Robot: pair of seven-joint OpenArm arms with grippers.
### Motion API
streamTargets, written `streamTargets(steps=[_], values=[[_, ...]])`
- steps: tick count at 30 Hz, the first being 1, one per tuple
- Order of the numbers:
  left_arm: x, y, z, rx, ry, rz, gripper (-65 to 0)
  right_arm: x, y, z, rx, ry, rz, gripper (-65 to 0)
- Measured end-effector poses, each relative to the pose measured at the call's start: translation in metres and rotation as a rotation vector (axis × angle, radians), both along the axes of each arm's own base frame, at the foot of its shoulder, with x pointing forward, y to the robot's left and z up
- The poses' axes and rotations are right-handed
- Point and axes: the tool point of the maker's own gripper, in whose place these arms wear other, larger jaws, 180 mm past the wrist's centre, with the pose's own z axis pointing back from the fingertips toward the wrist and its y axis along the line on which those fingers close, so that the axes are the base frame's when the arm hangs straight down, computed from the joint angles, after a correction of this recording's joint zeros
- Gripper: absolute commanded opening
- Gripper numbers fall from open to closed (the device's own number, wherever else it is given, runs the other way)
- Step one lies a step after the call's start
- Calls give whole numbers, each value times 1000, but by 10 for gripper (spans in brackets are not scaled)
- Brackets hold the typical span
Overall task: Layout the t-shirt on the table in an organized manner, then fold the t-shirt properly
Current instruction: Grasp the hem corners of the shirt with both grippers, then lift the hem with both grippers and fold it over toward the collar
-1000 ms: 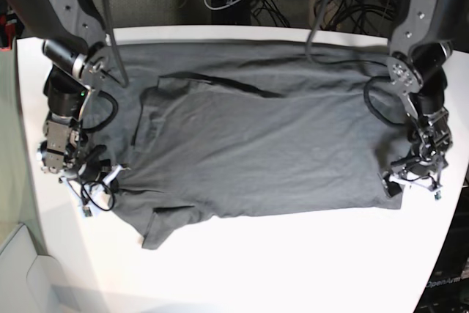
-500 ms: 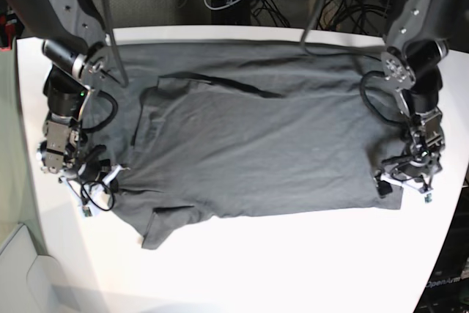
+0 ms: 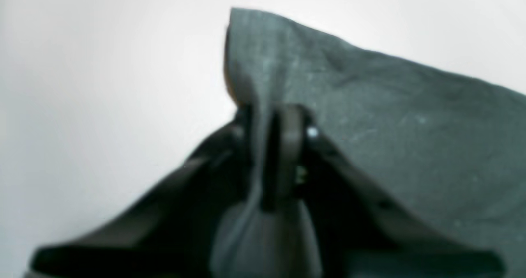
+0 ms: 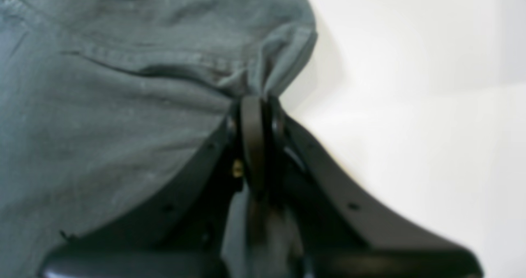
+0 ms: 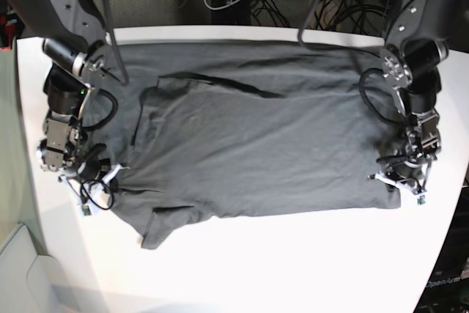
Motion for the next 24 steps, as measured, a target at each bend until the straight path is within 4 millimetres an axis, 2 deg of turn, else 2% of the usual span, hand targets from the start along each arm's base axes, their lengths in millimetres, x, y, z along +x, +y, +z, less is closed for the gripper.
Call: streamTargets(steps=[9, 12, 16, 21, 24], values=[[3, -1, 6, 13, 23, -16, -648, 1, -1, 3, 6, -3, -8, -650], [4, 1, 11, 23, 48, -21, -648, -1, -12, 10, -17, -11, -27, -650], [15, -1, 32, 16, 9, -20, -648, -12, -29, 10, -53, 15, -53, -650], [18, -9, 47, -57, -35, -8, -648, -11, -44, 36, -115, -44, -79, -650], [8, -5, 42, -76, -16, 5, -648, -17, -44, 43, -146, -76, -83, -650]])
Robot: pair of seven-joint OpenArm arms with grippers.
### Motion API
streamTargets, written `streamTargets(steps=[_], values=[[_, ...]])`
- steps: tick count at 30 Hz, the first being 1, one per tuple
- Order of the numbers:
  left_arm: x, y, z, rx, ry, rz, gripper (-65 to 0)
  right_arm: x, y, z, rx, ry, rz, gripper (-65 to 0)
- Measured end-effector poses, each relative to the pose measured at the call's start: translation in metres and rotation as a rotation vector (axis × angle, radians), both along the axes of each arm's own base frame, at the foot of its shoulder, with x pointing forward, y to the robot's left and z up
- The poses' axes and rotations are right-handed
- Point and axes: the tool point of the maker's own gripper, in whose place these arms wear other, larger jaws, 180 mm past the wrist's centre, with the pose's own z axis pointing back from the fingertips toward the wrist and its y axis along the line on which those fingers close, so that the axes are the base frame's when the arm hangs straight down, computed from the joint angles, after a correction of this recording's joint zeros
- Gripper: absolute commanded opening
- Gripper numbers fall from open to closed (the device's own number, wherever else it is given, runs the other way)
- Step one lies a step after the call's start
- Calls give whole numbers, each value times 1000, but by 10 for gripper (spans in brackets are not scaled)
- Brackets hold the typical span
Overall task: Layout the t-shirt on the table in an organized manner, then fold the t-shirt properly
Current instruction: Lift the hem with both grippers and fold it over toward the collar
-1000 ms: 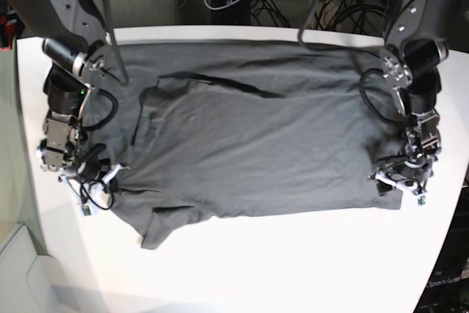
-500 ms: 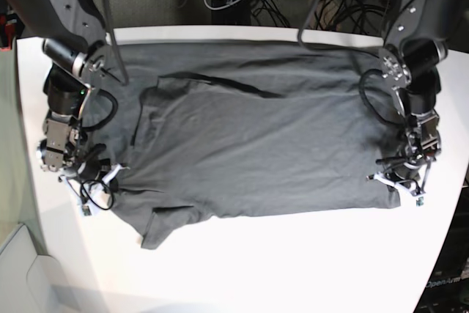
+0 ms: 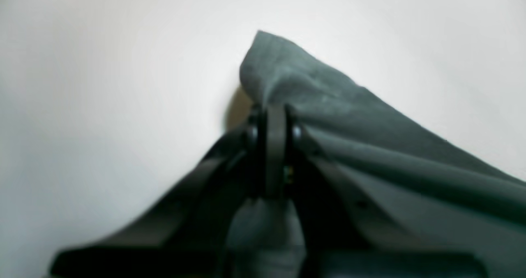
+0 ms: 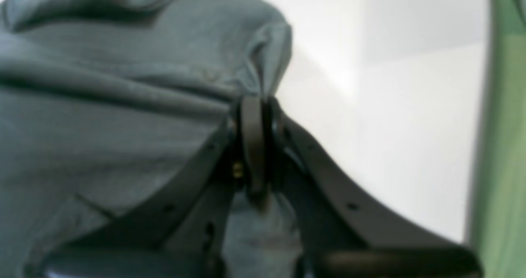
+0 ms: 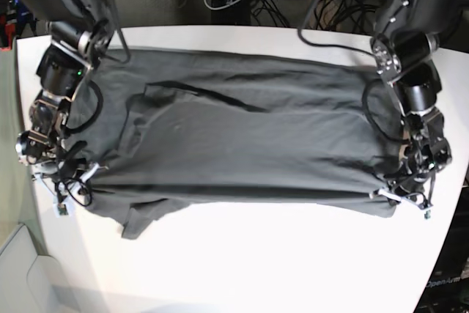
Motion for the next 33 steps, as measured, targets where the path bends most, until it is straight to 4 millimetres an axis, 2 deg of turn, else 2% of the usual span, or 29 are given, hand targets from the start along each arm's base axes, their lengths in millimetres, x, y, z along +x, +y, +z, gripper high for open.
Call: streamTargets(steps=[3, 8, 13, 19, 24, 30, 33], values=[[-4, 0, 0, -10, 9, 1, -648, -10, 3, -2, -24, -2, 6, -650], [-6, 0, 9, -36, -16, 5, -648, -26, -6, 4, -73, -23, 1, -650], [-25, 0, 9, -49, 5, 0, -648, -50, -6, 0, -111, -16, 2, -650], [-38, -4, 27, -82, -40, -7, -648, -64, -2, 9, -89, -46, -12, -650], [-64, -8, 31, -95, -47, -26, -648, -81, 0, 21, -53, -61, -25, -650], [-86, -17, 44, -117, -88, -54, -648, -102, 1, 27, -57, -41, -30, -650], [-101, -19, 38, -113, -71, -57, -648, -119, 1, 16, -57, 12, -31, -650]])
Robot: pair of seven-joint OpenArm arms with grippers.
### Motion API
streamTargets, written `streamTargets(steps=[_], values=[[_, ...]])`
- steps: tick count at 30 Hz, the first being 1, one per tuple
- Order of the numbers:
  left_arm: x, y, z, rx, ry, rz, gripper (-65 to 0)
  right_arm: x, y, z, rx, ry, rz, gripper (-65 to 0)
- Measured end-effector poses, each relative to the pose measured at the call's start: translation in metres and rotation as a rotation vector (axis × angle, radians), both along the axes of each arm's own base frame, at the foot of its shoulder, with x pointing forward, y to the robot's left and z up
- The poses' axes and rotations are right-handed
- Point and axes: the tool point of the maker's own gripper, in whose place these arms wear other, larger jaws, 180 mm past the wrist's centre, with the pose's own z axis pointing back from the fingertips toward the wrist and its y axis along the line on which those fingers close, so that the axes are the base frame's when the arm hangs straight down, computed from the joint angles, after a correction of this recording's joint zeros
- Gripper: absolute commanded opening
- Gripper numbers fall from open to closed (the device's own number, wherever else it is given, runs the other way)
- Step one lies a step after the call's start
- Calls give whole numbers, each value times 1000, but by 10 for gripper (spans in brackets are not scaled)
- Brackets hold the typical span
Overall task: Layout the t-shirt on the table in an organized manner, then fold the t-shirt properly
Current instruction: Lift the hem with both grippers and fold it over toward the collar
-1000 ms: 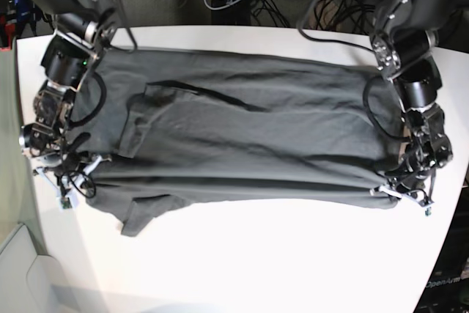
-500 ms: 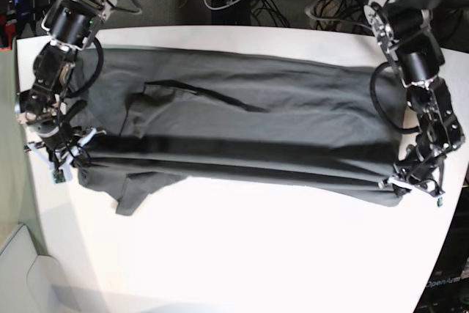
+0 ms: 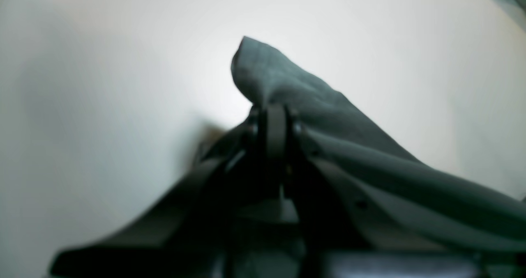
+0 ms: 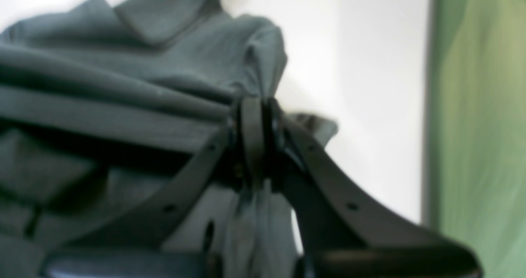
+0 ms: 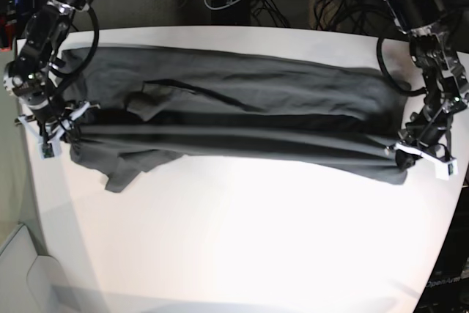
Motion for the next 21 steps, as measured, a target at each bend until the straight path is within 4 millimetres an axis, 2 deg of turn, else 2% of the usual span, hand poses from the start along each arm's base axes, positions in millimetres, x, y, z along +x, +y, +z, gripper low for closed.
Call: streamTargets(steps=[5, 14, 21], values=[[-19, -7, 0, -20, -10, -16, -648, -21, 2, -17, 9, 61, 2, -650], [-51, -14, -17, -44, 71, -38, -648, -38, 7, -31, 22, 105, -2, -650], [-57, -18, -20, -37, 118, -64, -648, -49, 7, -38, 20, 134, 0, -650]])
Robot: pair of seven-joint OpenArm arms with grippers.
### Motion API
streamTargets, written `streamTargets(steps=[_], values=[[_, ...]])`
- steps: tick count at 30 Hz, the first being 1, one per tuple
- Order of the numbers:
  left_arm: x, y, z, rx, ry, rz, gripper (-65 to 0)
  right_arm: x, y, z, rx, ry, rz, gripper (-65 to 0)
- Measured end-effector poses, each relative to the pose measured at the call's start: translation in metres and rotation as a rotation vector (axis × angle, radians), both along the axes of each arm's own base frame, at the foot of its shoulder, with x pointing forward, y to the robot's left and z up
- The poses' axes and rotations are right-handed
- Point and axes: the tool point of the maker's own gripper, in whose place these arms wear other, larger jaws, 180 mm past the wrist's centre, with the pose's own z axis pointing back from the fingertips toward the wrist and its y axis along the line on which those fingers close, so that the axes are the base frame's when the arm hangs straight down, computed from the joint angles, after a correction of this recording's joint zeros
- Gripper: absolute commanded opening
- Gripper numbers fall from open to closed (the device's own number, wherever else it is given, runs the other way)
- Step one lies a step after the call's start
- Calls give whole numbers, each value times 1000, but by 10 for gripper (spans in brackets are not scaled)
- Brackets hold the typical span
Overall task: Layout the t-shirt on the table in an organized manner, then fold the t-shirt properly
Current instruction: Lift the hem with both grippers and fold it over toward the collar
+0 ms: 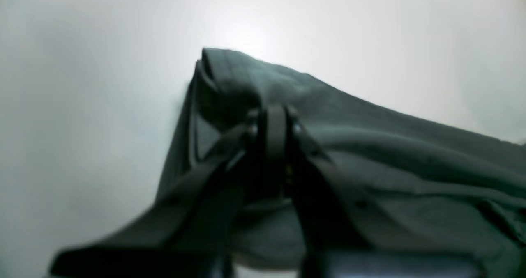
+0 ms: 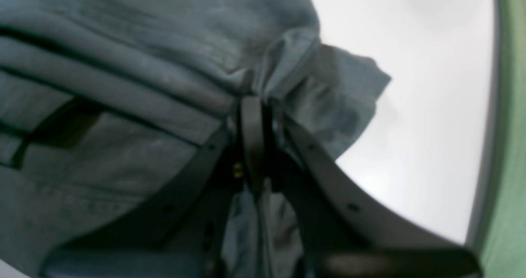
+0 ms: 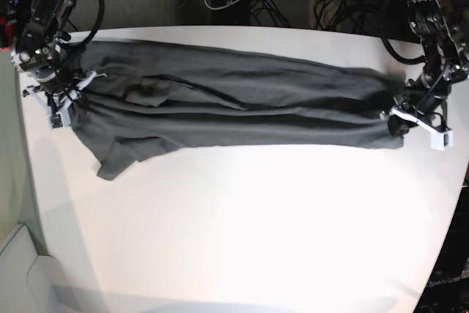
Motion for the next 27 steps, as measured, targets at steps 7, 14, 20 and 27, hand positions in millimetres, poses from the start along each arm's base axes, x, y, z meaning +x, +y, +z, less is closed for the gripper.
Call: streamTargets(steps=[7, 14, 20, 27], values=[[5, 16, 6, 36, 2, -9, -648, -1, -5, 1, -12, 2, 2, -650], [21, 27, 11, 31, -9, 2, -648, -2, -16, 5, -47, 37, 1, -650], [16, 28, 2, 21, 20, 7, -648, 1, -18, 16, -72, 11, 11, -650], [-3, 33, -44, -41, 142, 47, -648, -1, -18, 15, -74, 18, 10, -650]])
